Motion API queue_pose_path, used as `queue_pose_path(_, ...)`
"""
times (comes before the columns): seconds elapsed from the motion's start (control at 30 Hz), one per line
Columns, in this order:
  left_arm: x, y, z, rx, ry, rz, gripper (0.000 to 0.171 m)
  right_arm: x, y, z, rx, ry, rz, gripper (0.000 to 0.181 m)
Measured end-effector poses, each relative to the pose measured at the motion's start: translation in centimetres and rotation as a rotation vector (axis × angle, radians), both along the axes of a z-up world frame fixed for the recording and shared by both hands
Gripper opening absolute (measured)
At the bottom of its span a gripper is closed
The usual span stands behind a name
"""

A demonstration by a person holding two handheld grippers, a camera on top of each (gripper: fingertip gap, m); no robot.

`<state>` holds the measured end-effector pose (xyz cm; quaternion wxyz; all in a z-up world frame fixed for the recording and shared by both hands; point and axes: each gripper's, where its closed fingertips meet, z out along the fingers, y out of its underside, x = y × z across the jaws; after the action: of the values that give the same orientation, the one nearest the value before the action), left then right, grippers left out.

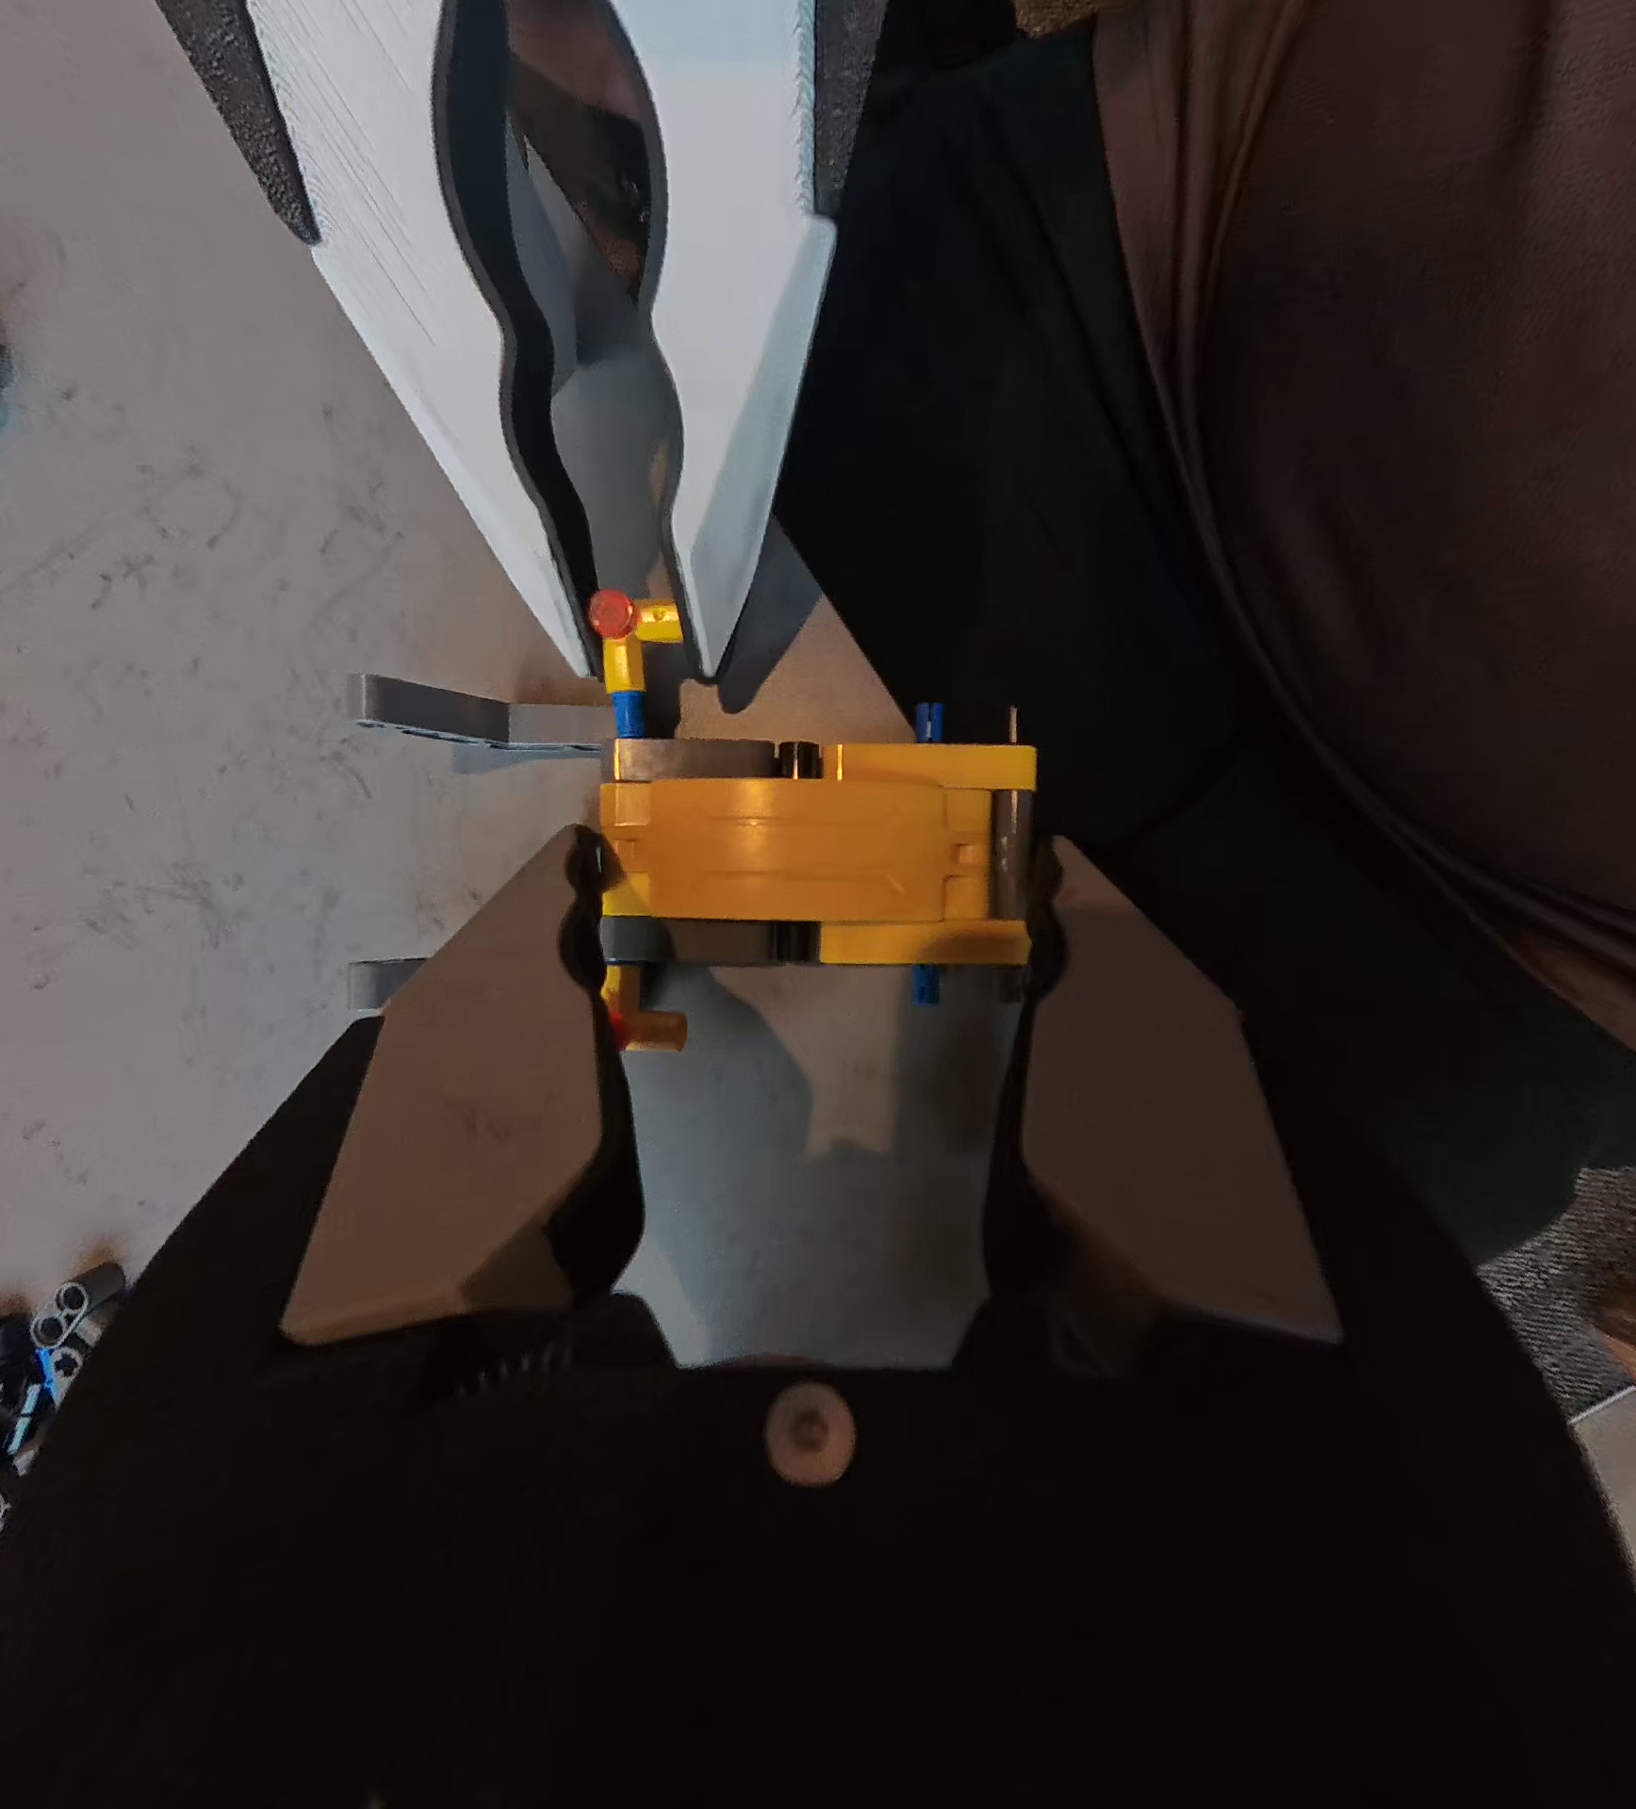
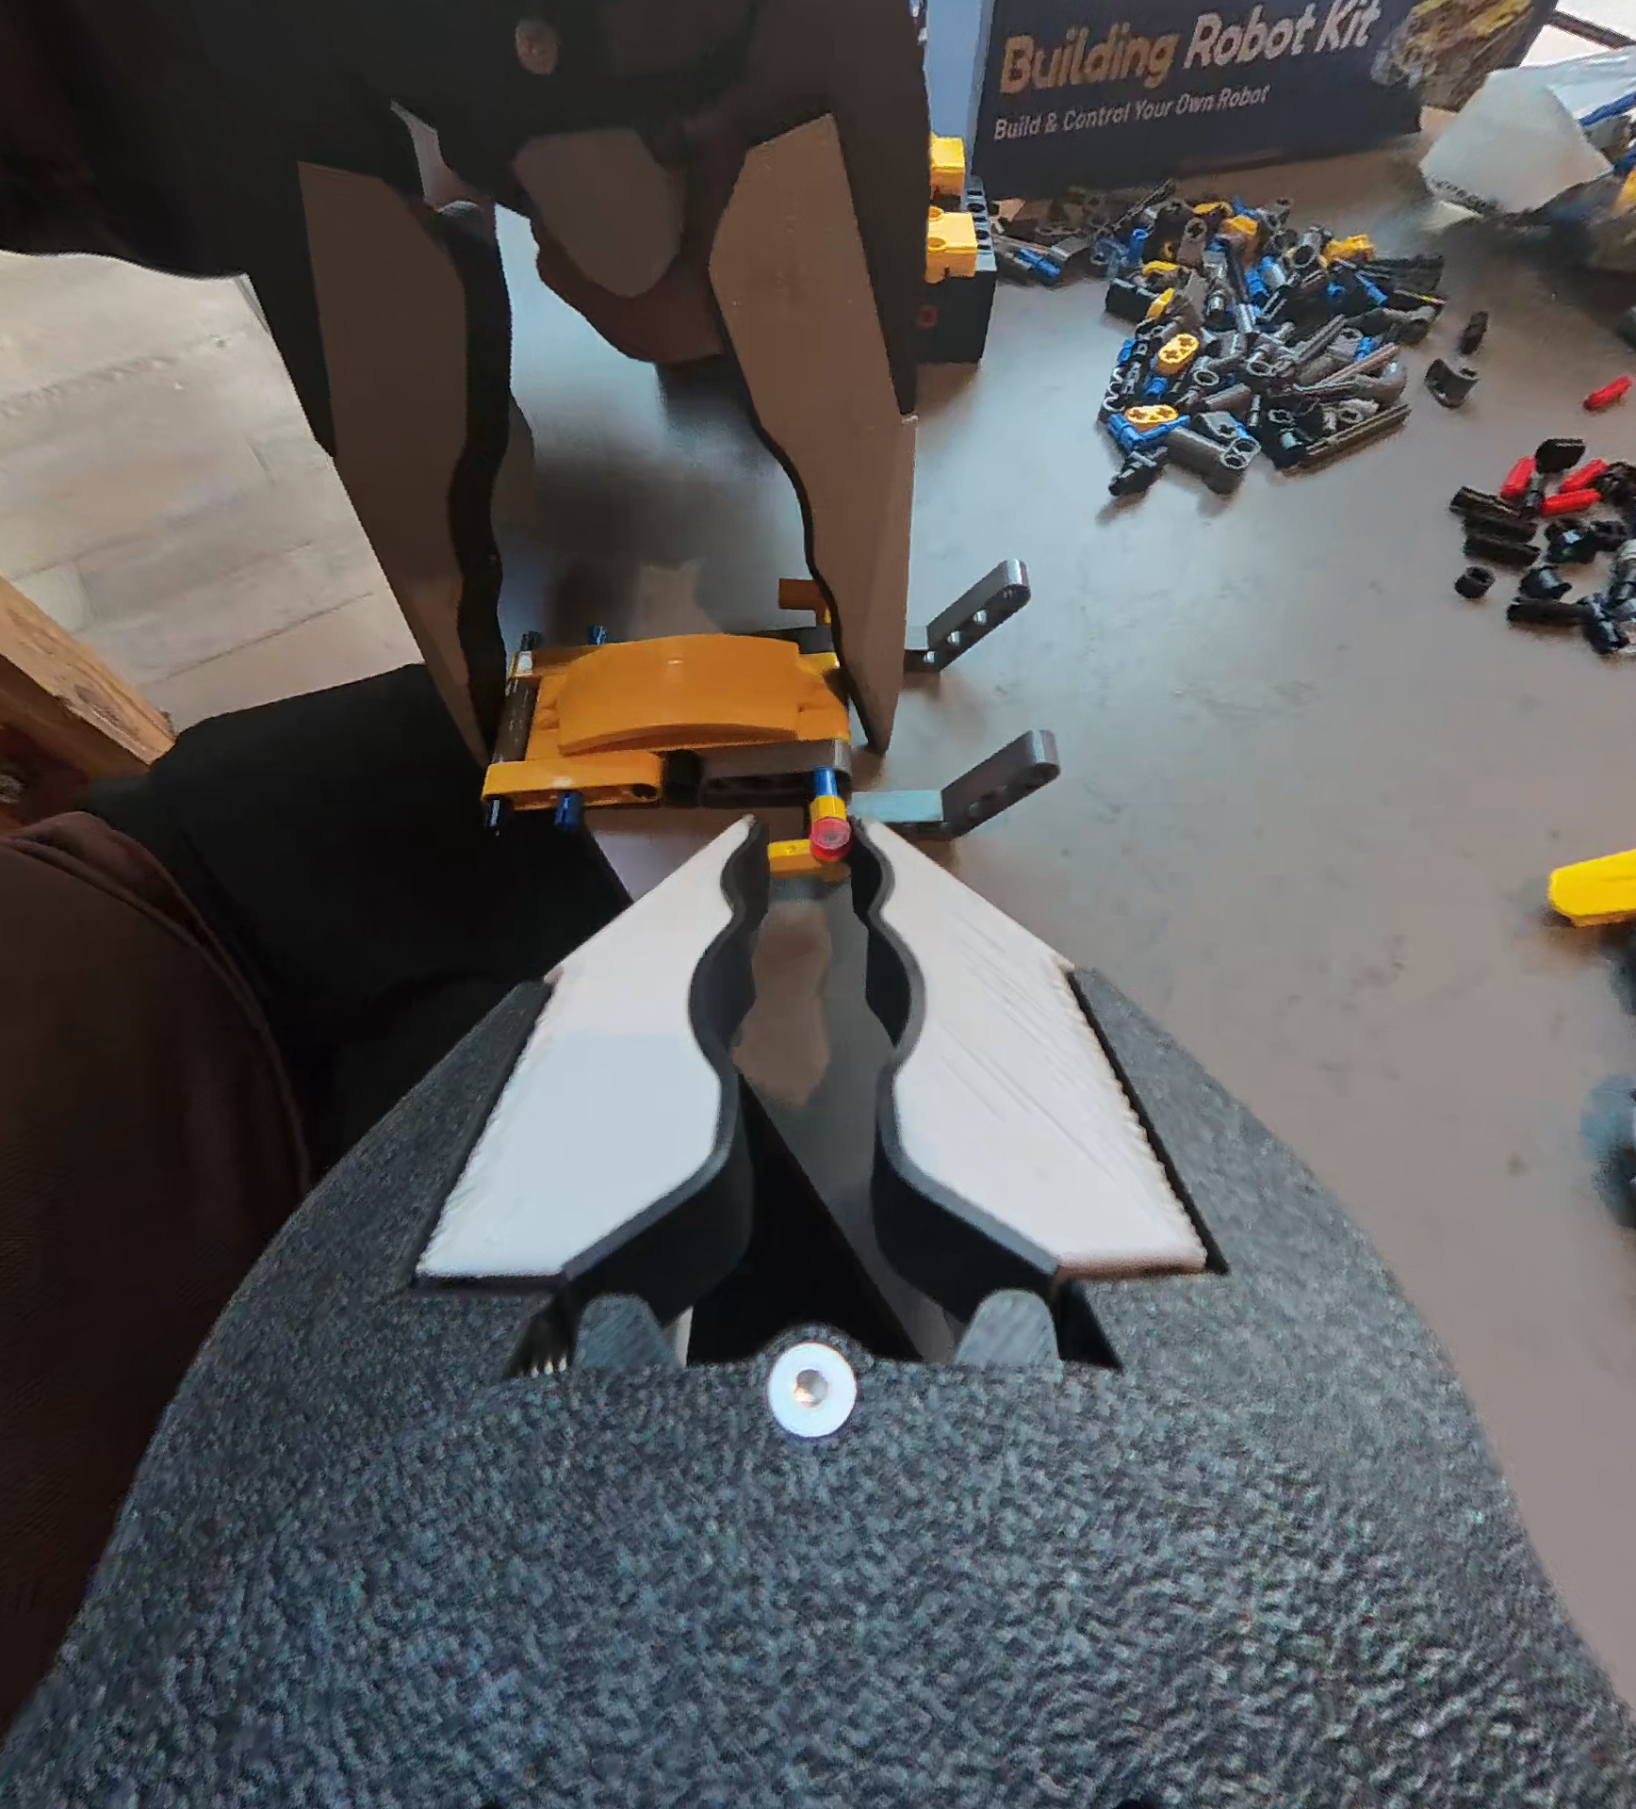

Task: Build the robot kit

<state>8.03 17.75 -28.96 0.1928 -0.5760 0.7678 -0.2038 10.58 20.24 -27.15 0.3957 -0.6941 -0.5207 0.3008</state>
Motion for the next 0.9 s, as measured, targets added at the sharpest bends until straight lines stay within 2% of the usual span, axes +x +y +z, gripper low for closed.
queue_pose_path(0.13, 0.4, 0.3, 1.3, -0.029, -0.084, 0.053, 0.084, -0.1, 0.1, 0.0, 0.003, -0.003, -0.009, 0.015)
queue_pose_path(0.2, 0.7, 0.4, 2.9, -0.073, -0.167, 0.079, 0.072, 0.0, 0.2, 0.0, 0.003, -0.007, -0.016, 0.015)
queue_pose_path(0.27, 0.4, 1.4, 3.8, -0.101, -0.187, 0.132, 0.061, 0.1, 0.3, -0.1, 0.007, -0.012, -0.019, 0.015)
queue_pose_path(0.3, 0.1, 2.3, 3.8, -0.093, -0.168, 0.172, 0.055, 0.1, 0.3, -0.1, 0.008, -0.015, -0.022, 0.015)
queue_pose_path(0.47, -0.5, 3.2, 2.2, -0.148, 0.014, 0.257, 0.059, 0.2, 0.7, -0.2, 0.018, -0.025, -0.040, 0.015)
queue_pose_path(0.53, -0.2, 3.2, 2.4, -0.170, 0.048, 0.359, 0.057, 0.2, 0.7, -0.2, 0.017, -0.025, -0.041, 0.015)
queue_pose_path(0.7, -1.1, 3.5, 3.6, -0.113, 0.016, 0.765, 0.061, 0.4, 0.7, 0.2, 0.017, -0.013, -0.047, 0.015)
queue_pose_path(0.83, 1.3, 1.1, 3.9, -0.154, -0.094, 0.893, 0.063, 0.3, 0.5, 0.3, -0.013, -0.008, -0.047, 0.015)
queue_pose_path(0.9, 0.3, 1.7, 3.0, -0.017, -0.038, 0.953, 0.062, 0.4, 0.4, 0.3, -0.017, -0.008, -0.045, 0.015)
